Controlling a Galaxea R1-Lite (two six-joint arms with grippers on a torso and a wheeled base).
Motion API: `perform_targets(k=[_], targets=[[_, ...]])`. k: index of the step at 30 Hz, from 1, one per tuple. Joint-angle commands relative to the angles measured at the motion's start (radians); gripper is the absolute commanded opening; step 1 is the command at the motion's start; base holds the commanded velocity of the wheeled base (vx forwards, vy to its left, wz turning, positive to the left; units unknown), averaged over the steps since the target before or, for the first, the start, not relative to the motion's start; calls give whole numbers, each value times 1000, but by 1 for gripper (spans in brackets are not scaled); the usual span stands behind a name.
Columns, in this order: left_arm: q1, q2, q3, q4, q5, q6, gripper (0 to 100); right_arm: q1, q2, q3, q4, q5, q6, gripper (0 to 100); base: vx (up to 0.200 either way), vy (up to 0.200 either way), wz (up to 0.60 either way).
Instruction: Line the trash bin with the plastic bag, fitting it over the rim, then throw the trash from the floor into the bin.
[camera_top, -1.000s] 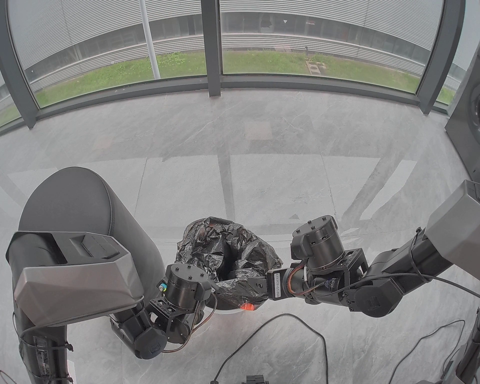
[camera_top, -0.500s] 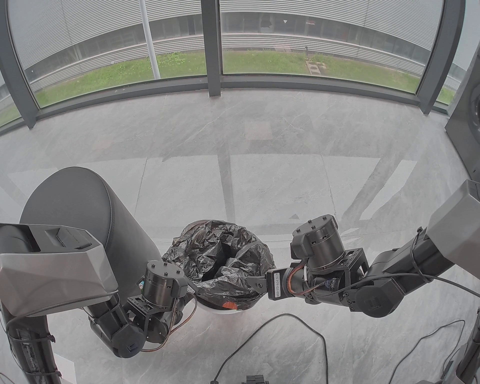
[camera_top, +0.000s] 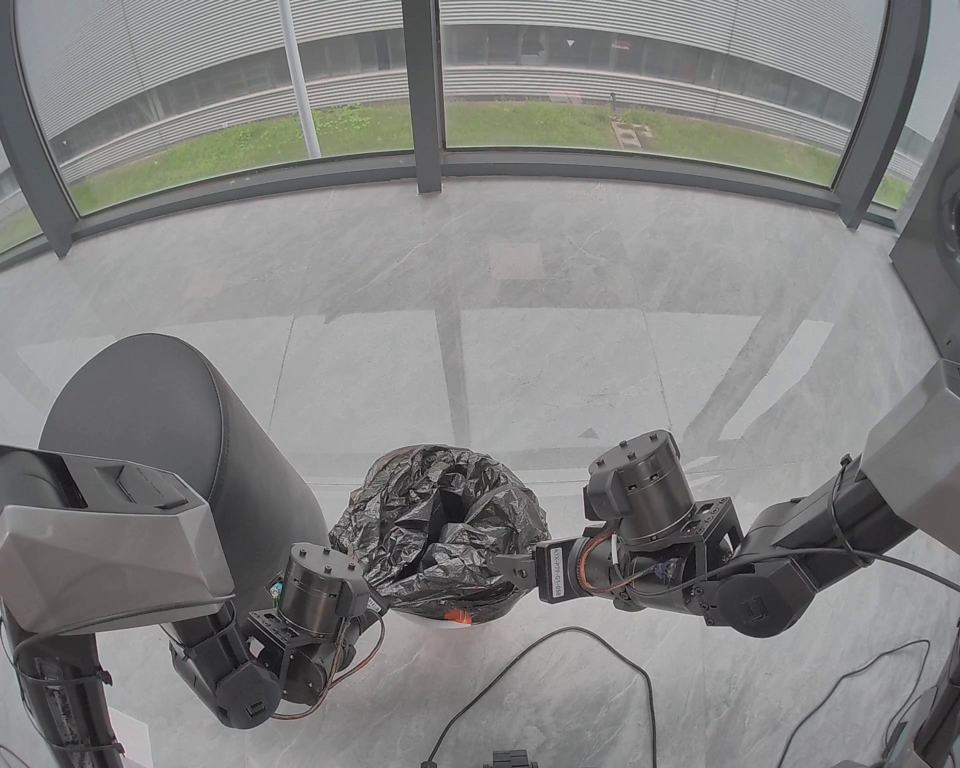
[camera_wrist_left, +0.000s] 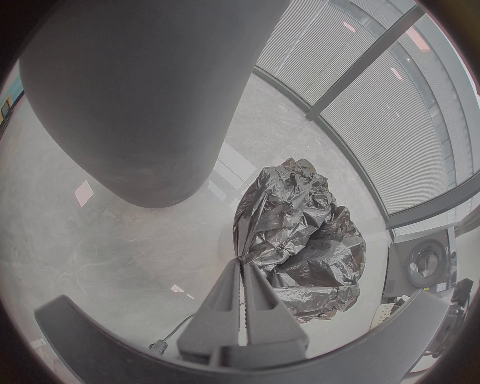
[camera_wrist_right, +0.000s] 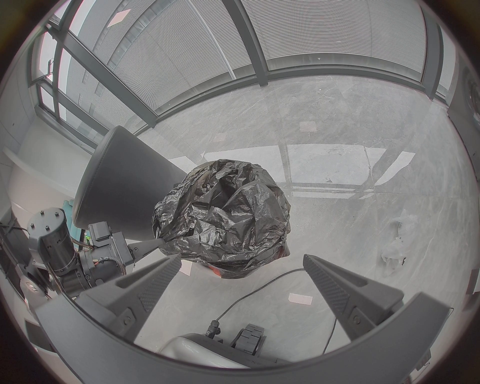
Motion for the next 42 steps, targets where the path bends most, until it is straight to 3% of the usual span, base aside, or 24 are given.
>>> perform_targets(k=[1, 12, 29, 35, 42], targets=[[0, 14, 5, 0, 1, 0, 0, -4, -10, 6, -1, 0, -1, 100, 0, 0, 0], [-1, 44, -49, 126, 6, 19, 0, -6, -12, 12, -1, 2, -3, 100, 0, 0, 0], [-3, 97, -115, 132, 9, 19, 0, -6, -12, 12, -1, 2, -3, 100, 0, 0, 0], [-1, 93, -115, 175, 43, 40, 0, -6, -12, 14, -2, 2, -6, 100, 0, 0, 0], [7, 76, -123, 166, 41, 39, 0, 25, -29, 106, -2, 12, -121, 100, 0, 0, 0]])
